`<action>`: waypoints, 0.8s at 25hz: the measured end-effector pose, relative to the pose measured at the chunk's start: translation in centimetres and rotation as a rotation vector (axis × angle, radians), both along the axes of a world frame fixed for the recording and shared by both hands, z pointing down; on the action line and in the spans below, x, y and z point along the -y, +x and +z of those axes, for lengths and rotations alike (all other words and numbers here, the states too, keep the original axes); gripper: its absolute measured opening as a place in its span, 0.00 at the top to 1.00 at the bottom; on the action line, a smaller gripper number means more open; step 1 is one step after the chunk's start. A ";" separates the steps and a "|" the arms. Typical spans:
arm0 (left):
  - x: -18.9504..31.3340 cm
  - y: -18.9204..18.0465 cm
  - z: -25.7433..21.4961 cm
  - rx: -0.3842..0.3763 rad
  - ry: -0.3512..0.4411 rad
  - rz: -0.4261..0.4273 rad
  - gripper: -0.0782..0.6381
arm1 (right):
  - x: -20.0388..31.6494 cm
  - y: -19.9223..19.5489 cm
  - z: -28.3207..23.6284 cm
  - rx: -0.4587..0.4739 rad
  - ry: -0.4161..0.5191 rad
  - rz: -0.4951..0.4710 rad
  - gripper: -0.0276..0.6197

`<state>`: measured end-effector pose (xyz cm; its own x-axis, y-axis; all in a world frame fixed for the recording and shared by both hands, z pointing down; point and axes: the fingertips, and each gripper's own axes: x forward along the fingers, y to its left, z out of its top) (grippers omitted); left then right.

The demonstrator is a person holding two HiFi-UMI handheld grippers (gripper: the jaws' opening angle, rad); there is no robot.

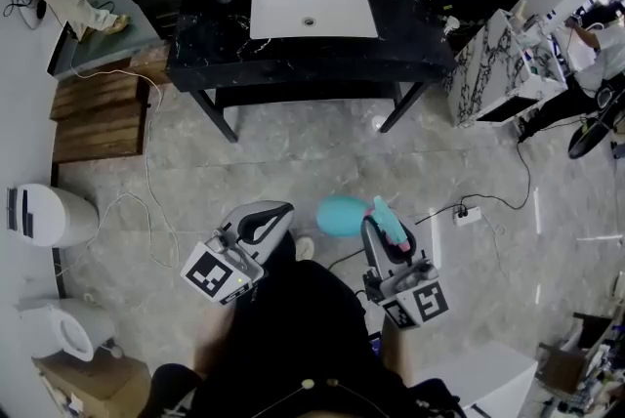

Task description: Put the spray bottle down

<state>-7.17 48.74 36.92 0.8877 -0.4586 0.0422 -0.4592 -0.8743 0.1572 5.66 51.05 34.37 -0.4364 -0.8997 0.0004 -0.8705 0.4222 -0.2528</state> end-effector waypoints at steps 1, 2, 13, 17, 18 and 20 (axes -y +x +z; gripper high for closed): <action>0.4 0.1 0.2 0.001 -0.003 -0.004 0.88 | 0.2 0.3 0.3 -0.010 -0.008 0.003 0.76; 0.8 0.3 0.3 0.001 -0.004 -0.007 0.88 | 0.6 0.5 0.4 -0.010 -0.008 0.002 0.76; 8.6 0.6 0.4 -0.018 -0.003 -0.010 0.88 | 7.9 1.5 0.4 0.004 -0.016 0.034 0.76; 13.1 0.3 0.3 -0.031 -0.005 -0.005 0.88 | 12.4 1.2 -0.1 -0.013 -0.007 0.038 0.76; 14.2 0.2 0.2 -0.034 -0.005 -0.001 0.88 | 13.6 1.0 -0.2 -0.016 -0.006 0.041 0.76; 16.4 0.1 0.2 -0.030 -0.007 0.009 0.88 | 15.8 0.7 -0.5 -0.012 -0.008 0.049 0.76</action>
<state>-7.07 32.35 37.17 0.8928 -0.4501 0.0189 -0.4461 -0.8773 0.1770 6.39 35.24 33.87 -0.3917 -0.9200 0.0126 -0.8932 0.3770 -0.2451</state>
